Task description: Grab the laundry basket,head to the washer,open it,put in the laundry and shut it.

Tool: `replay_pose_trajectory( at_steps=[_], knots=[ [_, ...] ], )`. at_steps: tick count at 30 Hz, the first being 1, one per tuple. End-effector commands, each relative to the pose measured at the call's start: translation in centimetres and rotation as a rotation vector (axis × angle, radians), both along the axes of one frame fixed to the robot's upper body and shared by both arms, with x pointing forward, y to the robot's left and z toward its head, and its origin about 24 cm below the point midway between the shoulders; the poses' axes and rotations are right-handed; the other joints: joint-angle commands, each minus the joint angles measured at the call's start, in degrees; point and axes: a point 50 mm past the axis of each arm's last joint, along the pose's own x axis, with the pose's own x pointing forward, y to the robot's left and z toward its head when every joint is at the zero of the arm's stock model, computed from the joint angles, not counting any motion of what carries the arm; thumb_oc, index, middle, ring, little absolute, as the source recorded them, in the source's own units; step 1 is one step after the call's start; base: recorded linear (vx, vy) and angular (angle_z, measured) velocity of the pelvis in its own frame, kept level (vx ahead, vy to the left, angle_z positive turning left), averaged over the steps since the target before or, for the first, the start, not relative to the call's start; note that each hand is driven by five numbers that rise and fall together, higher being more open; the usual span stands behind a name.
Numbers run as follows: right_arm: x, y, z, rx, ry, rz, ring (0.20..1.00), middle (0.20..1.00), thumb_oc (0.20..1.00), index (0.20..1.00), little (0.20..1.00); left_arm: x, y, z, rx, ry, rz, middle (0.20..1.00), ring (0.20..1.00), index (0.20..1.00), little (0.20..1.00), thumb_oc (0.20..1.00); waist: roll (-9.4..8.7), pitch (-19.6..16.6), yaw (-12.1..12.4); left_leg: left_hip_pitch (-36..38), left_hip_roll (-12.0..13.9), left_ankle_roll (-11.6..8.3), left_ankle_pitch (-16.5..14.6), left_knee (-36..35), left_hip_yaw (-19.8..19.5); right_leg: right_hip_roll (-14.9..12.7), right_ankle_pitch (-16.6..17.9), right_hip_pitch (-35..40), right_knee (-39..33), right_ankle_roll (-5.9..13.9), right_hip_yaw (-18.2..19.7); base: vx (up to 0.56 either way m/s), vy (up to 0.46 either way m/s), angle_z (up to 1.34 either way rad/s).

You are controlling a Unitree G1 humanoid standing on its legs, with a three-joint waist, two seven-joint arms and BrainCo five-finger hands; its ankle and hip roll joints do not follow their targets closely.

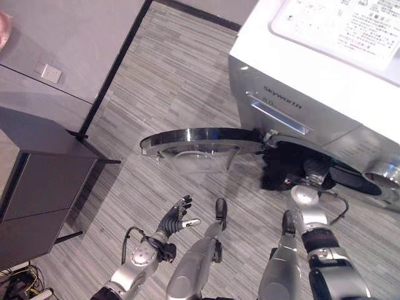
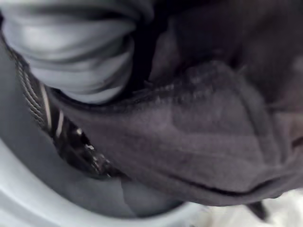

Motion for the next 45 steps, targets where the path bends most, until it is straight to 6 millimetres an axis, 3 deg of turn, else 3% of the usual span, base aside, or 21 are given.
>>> replay_pose_trajectory(
  at_steps=[1,9,12,13,14,16,17,18,21,22,23,24,27,29,31,36,41,43,45],
  knots=[
    [0.6,0.7,3.8,-0.053,-0.185,-0.017,0.200,0.200,0.200,0.200,0.200,0.4,-0.8,1.2,-0.058,-0.058,-0.011,1.000,1.000,1.000,1.000,1.000,0.10,-1.6,0.3,-0.1,-0.9,2.02,-9.9,5.3,1.8,-0.6,4.9,-8.8,0.3,-3.80,3.9,-0.01,0.014,-0.03],
    [2.5,0.6,7.2,-0.077,-0.243,-0.072,0.200,0.200,0.200,0.200,0.200,-0.1,-1.2,1.3,-0.074,-0.053,-0.044,1.000,1.000,1.000,1.000,1.000,1.39,-0.1,1.5,-3.7,-1.2,1.68,-9.6,6.4,1.8,-0.6,4.7,-12.2,1.5,-3.93,3.5,-0.03,-0.009,-0.01],
    [3.5,-1.2,11.3,-0.075,-0.319,-0.183,0.200,0.200,0.200,0.200,0.200,0.0,-0.8,1.5,-0.050,-0.070,-0.055,1.000,1.000,1.000,1.000,1.000,2.77,0.5,2.8,-6.9,-1.5,1.13,-8.5,6.9,1.4,-0.8,4.3,-15.5,3.2,-4.12,3.4,-0.07,-0.050,-0.02],
    [3.5,-2.9,13.7,-0.078,-0.364,-0.256,0.200,0.200,0.200,0.200,0.200,0.0,-0.2,1.6,-0.029,-0.079,-0.051,1.000,1.000,1.000,1.000,1.000,3.74,0.6,3.3,-8.1,-1.6,0.77,-7.7,6.5,1.3,-0.8,4.2,-17.2,3.6,-4.05,3.3,-0.04,-0.023,-0.02],
    [3.5,-2.9,13.8,-0.078,-0.366,-0.256,0.200,0.200,0.200,0.200,0.200,0.0,-0.2,1.7,-0.029,-0.081,-0.051,1.000,1.000,1.000,1.000,1.000,3.78,0.5,3.4,-8.2,-1.6,0.76,-7.7,6.5,1.3,-0.8,4.2,-17.4,3.7,-4.06,3.3,0.00,0.000,0.00],
    [3.1,-4.6,16.5,-0.090,-0.416,-0.324,0.200,0.200,0.200,0.200,0.200,0.0,0.5,1.7,-0.013,-0.084,-0.039,1.000,1.000,1.000,1.000,1.000,4.49,0.2,4.1,-9.3,-1.5,0.27,-6.7,5.2,1.4,-0.8,4.0,-19.1,4.1,-4.00,3.2,0.00,-0.005,0.05],
    [2.4,-6.1,19.0,-0.122,-0.466,-0.378,0.200,0.200,0.200,0.200,0.200,0.0,1.1,1.8,-0.009,-0.083,-0.018,1.000,1.000,1.000,1.000,1.000,5.14,0.0,4.6,-9.9,-1.4,-0.27,-5.6,3.7,1.4,-0.6,3.7,-20.7,4.6,-3.94,3.1,0.01,-0.007,0.07],
    [2.5,-6.1,19.2,-0.123,-0.467,-0.378,0.200,0.200,0.200,0.200,0.200,0.1,1.1,1.8,-0.010,-0.084,-0.018,1.000,1.000,1.000,1.000,1.000,5.21,0.0,4.7,-10.0,-1.4,-0.30,-5.5,3.5,1.4,-0.6,3.6,-20.9,4.7,-3.96,3.1,0.01,-0.019,0.05],
    [1.2,-7.6,22.9,-0.201,-0.534,-0.435,0.200,0.200,0.200,0.200,0.200,0.1,1.6,1.8,-0.014,-0.080,0.004,1.000,1.000,1.000,1.000,1.000,5.84,0.0,5.2,-11.2,-1.2,-1.05,-4.3,1.7,1.2,-0.4,3.0,-23.2,5.9,-4.02,3.0,0.00,0.000,0.00],
    [1.2,-7.6,23.1,-0.203,-0.537,-0.435,0.200,0.200,0.200,0.200,0.200,0.1,1.6,1.8,-0.017,-0.082,0.004,1.000,1.000,1.000,1.000,1.000,5.96,0.0,5.2,-11.3,-1.2,-1.07,-4.2,1.6,1.2,-0.4,2.9,-23.6,6.1,-4.04,3.1,0.01,-0.044,0.00],
    [0.4,-8.0,25.3,-0.267,-0.566,-0.462,0.200,0.200,0.200,0.200,0.200,0.3,1.8,2.0,-0.015,-0.093,0.012,1.000,1.000,1.000,1.000,1.000,6.25,0.3,5.4,-12.4,-0.9,-1.67,-3.6,1.3,1.1,-0.2,2.0,-25.3,7.5,-4.24,3.1,0.00,-0.062,0.00],
    [0.2,-8.2,26.3,-0.297,-0.568,-0.477,0.200,0.200,0.200,0.200,0.200,0.4,2.0,2.1,-0.016,-0.098,0.021,1.000,1.000,1.000,1.000,1.000,6.31,0.4,5.5,-13.1,-0.7,-1.87,-3.4,1.2,1.2,-0.1,1.6,-26.4,8.3,-4.40,3.1,0.08,-0.093,0.02],
    [-0.7,-8.8,29.4,-0.444,-0.539,-0.529,0.200,0.200,0.200,0.200,0.200,0.8,2.6,2.7,-0.019,-0.126,0.047,1.000,1.000,1.000,1.000,1.000,5.59,0.6,6.0,-15.8,0.1,-2.61,-4.8,3.2,0.9,0.3,-1.9,-29.4,12.5,-4.61,3.7,0.03,-0.099,0.05],
    [-1.4,-8.4,32.4,-0.566,-0.537,-0.541,0.200,0.200,0.200,0.200,0.200,1.5,3.0,3.5,-0.024,-0.159,0.075,1.000,1.000,1.000,1.000,1.000,4.58,1.7,5.8,-20.9,0.1,-2.65,-6.5,10.1,0.9,0.6,-3.2,-33.6,16.7,-5.42,4.5,-0.08,-0.118,0.10],
    [-2.2,-8.8,34.2,-0.606,-0.526,-0.556,0.200,0.200,0.200,0.200,0.200,1.8,3.2,4.0,-0.038,-0.180,0.101,1.000,1.000,1.000,1.000,1.000,3.27,2.2,5.5,-24.5,0.5,-2.87,-8.0,14.3,0.9,1.1,-4.2,-36.9,19.8,-5.89,4.4,-0.07,-0.154,0.10],
    [-3.5,-10.2,37.4,-0.700,-0.410,-0.600,0.200,0.200,0.200,0.200,0.200,2.2,3.4,4.6,-0.048,-0.196,0.114,1.000,1.000,1.000,1.000,1.000,0.24,3.2,4.5,-31.1,4.2,-4.22,-11.2,23.4,3.0,2.2,-7.2,-41.1,25.5,-7.01,2.6,-0.04,-0.182,0.23],
    [-3.8,-8.6,40.1,-0.882,-0.340,-0.594,0.200,0.200,0.200,0.200,0.200,2.9,3.2,5.0,-0.044,-0.213,0.102,1.000,1.000,1.000,1.000,1.000,-2.92,5.0,3.4,-35.7,9.0,-3.42,-14.4,33.5,6.8,3.8,-9.6,-43.7,31.2,-9.16,-0.1,-0.03,-0.170,0.13],
    [-4.6,-9.0,41.3,-0.942,-0.273,-0.620,0.200,0.200,0.200,0.200,0.200,3.4,2.9,5.4,-0.050,-0.230,0.088,1.000,1.000,1.000,1.000,1.000,-3.93,5.4,3.4,-38.1,10.5,-2.76,-15.9,38.2,8.2,4.0,-10.9,-45.7,35.1,-10.38,-1.1,-0.01,-0.169,0.21],
    [-4.3,-9.7,41.0,-0.989,-0.155,-0.585,0.200,0.200,0.200,0.200,0.200,3.6,2.9,5.5,-0.046,-0.230,0.072,1.000,1.000,1.000,1.000,1.000,-5.34,5.3,3.7,-39.0,11.8,-2.19,-17.1,41.1,9.5,4.0,-12.1,-46.5,37.4,-11.41,-2.1,0.00,-0.174,0.25]
  ],
)
